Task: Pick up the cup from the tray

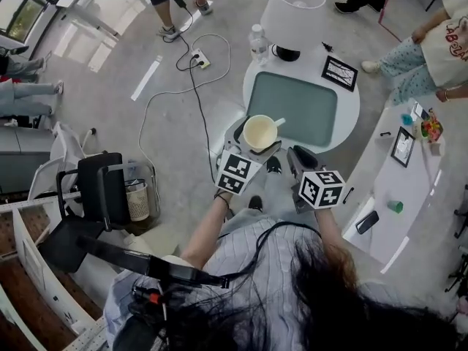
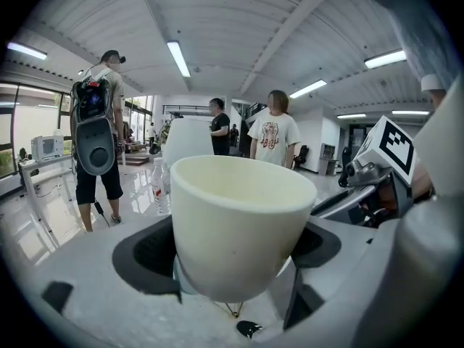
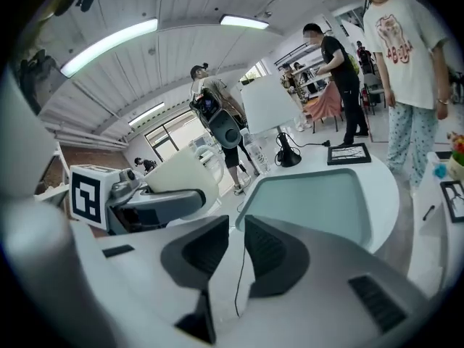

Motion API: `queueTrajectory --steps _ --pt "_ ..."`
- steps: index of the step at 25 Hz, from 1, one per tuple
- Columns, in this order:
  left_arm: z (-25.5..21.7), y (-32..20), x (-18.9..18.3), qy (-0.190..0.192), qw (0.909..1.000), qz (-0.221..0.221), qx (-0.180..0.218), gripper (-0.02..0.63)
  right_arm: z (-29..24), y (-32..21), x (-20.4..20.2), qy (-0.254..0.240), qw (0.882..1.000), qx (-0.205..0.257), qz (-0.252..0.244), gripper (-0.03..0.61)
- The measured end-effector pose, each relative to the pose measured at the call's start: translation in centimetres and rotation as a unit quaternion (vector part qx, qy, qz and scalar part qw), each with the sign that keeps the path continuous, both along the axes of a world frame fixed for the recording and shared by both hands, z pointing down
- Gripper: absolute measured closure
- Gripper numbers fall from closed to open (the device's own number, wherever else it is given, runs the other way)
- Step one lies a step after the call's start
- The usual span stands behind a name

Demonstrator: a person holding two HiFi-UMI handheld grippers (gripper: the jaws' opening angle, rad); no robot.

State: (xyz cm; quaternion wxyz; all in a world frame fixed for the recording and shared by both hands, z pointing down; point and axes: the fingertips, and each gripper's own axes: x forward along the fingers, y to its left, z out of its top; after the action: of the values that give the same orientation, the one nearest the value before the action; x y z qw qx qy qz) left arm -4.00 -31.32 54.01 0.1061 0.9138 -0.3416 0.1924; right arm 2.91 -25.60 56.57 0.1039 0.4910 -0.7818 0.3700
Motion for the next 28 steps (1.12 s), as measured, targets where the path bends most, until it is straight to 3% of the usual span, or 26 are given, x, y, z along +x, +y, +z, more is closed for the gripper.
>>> queueTrajectory --steps 15,28 --pt "-1.7 12.8 -4.1 0.016 0.9996 0.022 0.011 0.152 -1.3 11.5 -2.6 0.014 0.999 0.021 0.04 0.495" --pt "-3.3 16.4 -5.0 0.043 0.9988 0.015 0.019 0.153 -2.4 16.1 -2.3 0.042 0.998 0.018 0.038 0.495"
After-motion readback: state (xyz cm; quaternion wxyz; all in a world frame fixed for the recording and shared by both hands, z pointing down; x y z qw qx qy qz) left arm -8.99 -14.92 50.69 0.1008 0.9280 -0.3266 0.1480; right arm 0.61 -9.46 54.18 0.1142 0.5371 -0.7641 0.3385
